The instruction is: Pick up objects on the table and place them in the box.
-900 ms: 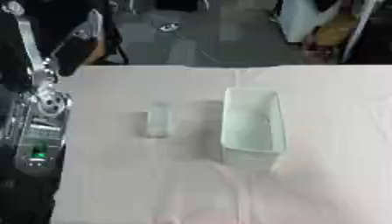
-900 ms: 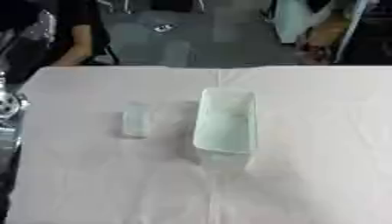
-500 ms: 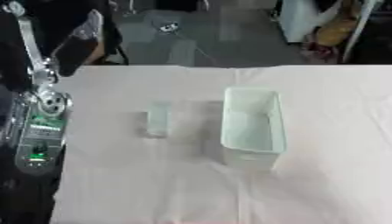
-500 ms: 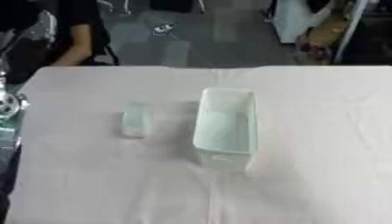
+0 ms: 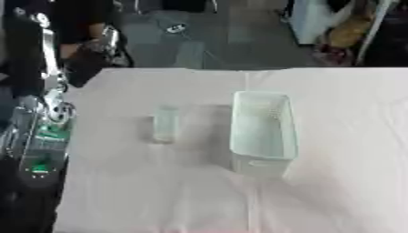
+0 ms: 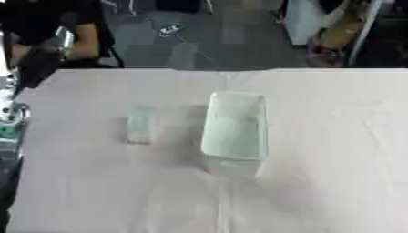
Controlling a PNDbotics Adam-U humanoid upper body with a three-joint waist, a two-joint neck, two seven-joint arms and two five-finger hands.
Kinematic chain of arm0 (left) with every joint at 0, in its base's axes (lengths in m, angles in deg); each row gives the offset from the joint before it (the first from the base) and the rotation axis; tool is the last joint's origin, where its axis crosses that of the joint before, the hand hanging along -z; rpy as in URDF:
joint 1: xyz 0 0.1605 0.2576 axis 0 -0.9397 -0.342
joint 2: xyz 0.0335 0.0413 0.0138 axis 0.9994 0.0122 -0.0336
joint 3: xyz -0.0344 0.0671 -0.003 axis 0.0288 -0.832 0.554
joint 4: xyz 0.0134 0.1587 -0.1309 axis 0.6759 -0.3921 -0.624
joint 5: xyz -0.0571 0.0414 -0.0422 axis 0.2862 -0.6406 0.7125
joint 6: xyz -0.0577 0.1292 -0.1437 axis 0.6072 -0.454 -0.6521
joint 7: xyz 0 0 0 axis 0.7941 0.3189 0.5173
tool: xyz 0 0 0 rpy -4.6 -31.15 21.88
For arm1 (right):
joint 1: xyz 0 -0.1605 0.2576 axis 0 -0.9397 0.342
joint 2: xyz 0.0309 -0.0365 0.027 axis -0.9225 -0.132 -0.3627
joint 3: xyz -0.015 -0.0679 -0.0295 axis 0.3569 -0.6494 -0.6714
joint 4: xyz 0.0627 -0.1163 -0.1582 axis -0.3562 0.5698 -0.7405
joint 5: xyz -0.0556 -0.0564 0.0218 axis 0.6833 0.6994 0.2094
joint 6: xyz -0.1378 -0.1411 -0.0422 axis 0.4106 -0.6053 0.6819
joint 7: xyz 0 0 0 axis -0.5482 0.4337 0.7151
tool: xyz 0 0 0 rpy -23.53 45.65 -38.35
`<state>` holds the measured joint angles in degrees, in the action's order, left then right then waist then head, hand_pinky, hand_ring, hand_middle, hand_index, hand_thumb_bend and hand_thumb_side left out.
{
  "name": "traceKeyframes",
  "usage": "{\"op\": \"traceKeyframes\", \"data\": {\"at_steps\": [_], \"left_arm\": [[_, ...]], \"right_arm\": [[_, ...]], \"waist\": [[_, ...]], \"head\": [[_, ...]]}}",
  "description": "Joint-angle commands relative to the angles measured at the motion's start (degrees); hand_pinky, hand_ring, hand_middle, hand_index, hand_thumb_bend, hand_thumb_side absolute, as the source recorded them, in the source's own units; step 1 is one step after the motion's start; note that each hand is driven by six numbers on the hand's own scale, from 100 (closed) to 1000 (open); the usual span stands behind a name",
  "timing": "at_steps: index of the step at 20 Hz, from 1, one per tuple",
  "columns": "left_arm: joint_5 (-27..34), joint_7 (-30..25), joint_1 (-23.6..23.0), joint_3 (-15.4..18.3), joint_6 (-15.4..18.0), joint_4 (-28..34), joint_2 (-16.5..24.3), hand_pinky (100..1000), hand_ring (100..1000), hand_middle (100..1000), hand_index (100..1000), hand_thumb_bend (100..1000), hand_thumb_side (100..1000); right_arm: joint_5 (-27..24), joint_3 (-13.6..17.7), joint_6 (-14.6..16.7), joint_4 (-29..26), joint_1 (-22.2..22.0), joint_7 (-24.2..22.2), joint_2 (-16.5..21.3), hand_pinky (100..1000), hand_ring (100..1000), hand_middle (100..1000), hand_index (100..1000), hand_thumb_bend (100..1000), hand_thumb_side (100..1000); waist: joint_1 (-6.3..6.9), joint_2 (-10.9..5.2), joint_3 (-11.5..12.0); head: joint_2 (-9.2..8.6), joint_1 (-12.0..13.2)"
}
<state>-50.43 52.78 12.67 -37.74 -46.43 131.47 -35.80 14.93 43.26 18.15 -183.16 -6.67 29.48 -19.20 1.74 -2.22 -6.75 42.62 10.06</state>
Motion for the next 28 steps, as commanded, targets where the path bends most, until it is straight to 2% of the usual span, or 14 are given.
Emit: {"op": "traceKeyframes", "data": {"at_steps": [1,14,28], "left_arm": [[-2.87,-6.45,0.33,-1.29,-1.68,-2.79,0.90,818,790,769,828,684,824],[-5.11,-9.77,0.76,-4.51,-1.35,-12.63,0.89,808,785,765,823,674,875],[-5.13,-8.87,3.75,-8.33,0.33,-14.23,1.13,803,782,762,823,704,863]], "right_arm": [[0.11,0.08,0.22,-0.89,1.18,-0.04,1.16,901,918,929,939,100,635],[0.02,-0.04,0.35,-0.89,1.33,-0.19,1.16,901,919,929,939,100,635],[0.02,-0.26,0.30,-0.89,1.06,-0.45,1.28,901,919,929,939,100,638]], "waist": [[0.01,-0.21,-0.07],[0.04,-0.15,-0.21],[-0.10,-0.16,-1.14]], "head": [[-0.41,0.52],[-0.38,1.19],[-0.63,0.81]]}}
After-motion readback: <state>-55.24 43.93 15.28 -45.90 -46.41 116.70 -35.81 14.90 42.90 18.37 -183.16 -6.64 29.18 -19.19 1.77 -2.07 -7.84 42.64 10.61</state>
